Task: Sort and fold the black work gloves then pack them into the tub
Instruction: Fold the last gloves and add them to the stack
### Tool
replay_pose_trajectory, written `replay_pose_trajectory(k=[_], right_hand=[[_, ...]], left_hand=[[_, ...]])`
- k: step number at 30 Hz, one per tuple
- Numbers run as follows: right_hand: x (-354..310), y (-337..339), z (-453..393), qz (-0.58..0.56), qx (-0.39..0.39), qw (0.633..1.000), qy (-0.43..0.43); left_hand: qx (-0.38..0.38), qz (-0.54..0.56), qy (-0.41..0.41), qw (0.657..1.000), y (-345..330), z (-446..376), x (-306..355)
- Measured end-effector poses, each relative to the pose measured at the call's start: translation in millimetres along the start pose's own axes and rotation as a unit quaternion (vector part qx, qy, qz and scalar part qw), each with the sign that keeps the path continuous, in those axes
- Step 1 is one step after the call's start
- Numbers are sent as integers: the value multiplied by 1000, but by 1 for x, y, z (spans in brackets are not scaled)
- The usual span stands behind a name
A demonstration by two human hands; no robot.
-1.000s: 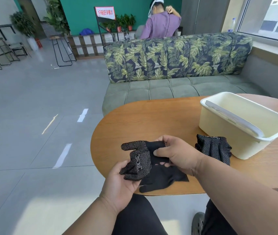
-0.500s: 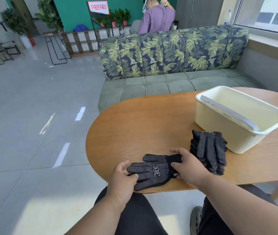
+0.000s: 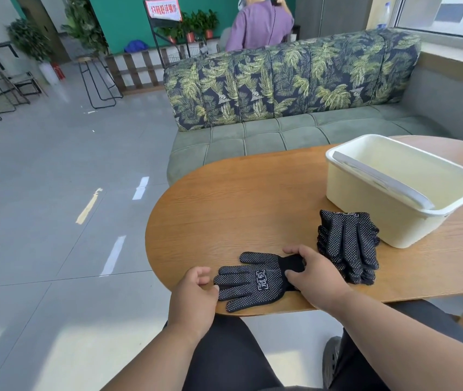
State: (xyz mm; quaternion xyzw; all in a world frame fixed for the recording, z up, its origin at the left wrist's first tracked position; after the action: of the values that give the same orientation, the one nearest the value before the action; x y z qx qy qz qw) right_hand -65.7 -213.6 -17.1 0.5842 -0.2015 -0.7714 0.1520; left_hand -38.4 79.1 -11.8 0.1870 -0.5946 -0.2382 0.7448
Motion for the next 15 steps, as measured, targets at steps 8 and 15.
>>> replay_pose_trajectory(k=[8, 15], right_hand=[[2, -1, 3, 19, 8, 1000, 21], [4, 1, 4, 31, 15, 999, 27]], left_hand=[[-5, -37, -30, 999, -5, 5, 6], [-9, -72, -52, 996, -7, 10, 12]])
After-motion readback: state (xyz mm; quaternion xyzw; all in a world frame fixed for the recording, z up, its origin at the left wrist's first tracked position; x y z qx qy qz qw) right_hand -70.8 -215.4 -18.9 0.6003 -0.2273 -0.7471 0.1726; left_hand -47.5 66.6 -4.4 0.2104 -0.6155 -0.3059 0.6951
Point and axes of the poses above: each hand's wrist, its own z-axis away from the middle knuckle, its own y-axis out of the back of the hand, x = y × z, the point moved 8 cm from there along -z, towards the middle knuckle, and after that the axes turned 7 degrees about -x, right-handed, at the moved point
